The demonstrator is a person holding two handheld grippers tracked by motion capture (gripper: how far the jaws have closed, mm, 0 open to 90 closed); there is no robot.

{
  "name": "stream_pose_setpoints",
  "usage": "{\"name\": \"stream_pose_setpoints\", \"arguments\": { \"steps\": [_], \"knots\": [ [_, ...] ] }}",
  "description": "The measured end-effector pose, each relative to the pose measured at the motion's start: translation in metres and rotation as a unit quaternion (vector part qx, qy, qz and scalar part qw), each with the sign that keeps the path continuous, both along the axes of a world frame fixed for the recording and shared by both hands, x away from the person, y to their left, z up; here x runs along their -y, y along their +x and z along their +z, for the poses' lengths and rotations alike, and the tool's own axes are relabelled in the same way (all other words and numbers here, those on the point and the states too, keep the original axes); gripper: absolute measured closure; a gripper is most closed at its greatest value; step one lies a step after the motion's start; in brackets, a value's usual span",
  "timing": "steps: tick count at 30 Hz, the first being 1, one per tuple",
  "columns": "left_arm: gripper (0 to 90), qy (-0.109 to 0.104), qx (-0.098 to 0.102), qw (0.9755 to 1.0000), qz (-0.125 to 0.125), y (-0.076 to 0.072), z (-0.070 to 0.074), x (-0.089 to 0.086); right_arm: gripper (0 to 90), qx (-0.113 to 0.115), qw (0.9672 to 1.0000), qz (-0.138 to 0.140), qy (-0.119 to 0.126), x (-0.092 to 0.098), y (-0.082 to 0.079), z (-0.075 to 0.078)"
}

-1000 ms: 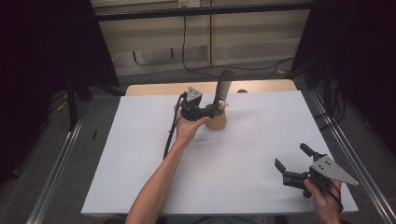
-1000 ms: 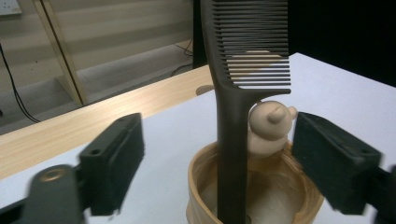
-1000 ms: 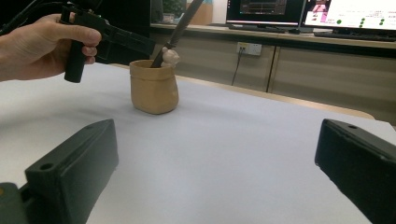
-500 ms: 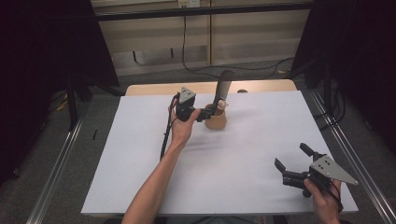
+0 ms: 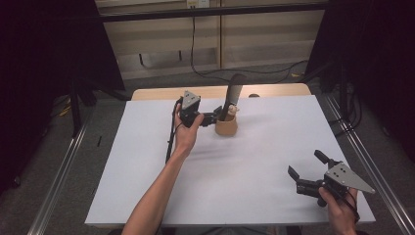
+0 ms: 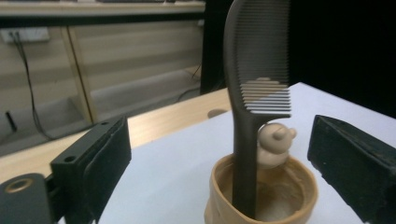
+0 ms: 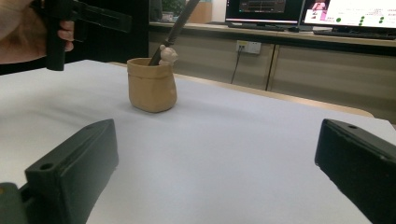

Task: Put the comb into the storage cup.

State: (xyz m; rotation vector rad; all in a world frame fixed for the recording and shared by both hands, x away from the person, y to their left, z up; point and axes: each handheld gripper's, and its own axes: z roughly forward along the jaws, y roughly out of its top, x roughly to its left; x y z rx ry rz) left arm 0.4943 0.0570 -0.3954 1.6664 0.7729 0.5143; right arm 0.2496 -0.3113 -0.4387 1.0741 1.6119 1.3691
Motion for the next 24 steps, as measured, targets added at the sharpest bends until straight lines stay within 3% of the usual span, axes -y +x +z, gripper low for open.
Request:
{"name": "stream_pose_setpoints", "arguments": {
  "steps": [2,4,24],
  "knots": [
    [4.1,-0.01,-0.003,0.9999,-0.004,-0.002,0.002,-0.004,0.0,0.0,1.0,-0.002,0.002,0.001,0.001,0.0],
    [2.5,-0.015,0.007,0.9998,-0.008,-0.004,0.002,-0.008,0.0,-0.001,1.0,-0.003,0.002,0.001,0.001,-0.001],
    [1.3,-0.029,0.026,0.9992,-0.011,-0.023,0.006,-0.028,0.0,-0.001,0.9999,-0.013,-0.003,0.001,-0.001,0.0]
  ]
}}
